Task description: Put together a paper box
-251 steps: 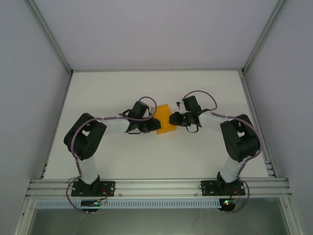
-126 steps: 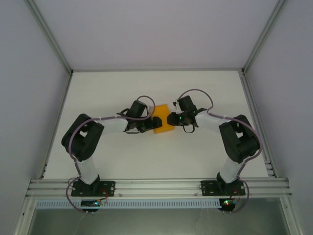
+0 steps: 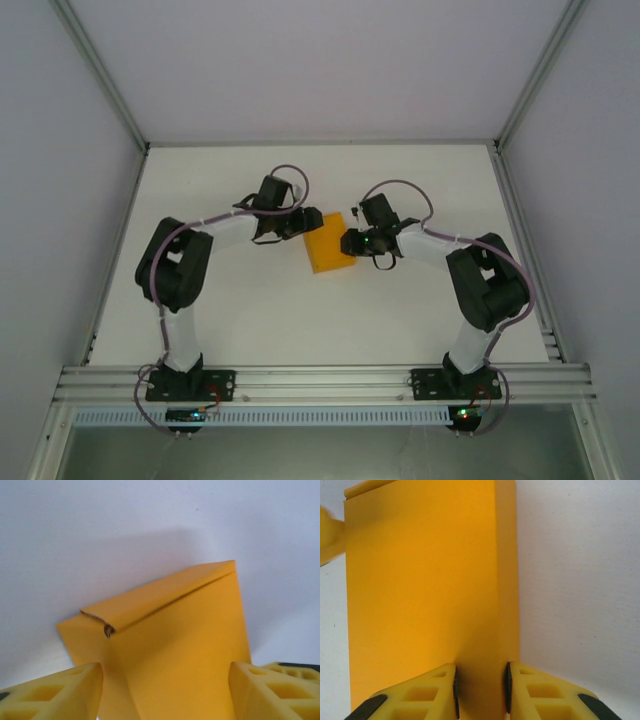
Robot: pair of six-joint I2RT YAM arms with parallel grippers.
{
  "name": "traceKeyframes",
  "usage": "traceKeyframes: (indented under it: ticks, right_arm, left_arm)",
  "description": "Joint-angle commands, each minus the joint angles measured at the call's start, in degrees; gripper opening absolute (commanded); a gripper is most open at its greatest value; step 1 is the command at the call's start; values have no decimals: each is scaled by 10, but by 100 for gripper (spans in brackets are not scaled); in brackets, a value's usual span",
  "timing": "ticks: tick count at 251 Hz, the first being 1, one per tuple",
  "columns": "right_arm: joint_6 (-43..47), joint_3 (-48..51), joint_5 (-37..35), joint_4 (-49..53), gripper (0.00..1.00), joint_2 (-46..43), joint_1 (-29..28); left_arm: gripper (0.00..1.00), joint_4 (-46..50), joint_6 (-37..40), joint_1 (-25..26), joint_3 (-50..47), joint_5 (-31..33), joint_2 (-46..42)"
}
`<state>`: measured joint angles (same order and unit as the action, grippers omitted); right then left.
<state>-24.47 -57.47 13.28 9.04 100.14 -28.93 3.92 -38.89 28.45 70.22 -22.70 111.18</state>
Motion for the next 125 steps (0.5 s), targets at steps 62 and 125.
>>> traceKeyframes:
  ticks: [62,125]
  right_arm:
    - [20,34,8,79,32,43,-2]
    - [5,38,131,-24,54,29,39]
  left_arm:
    - [50,27,8,1,11,0,55]
    - [23,-40,-38,10,-20,-21,69]
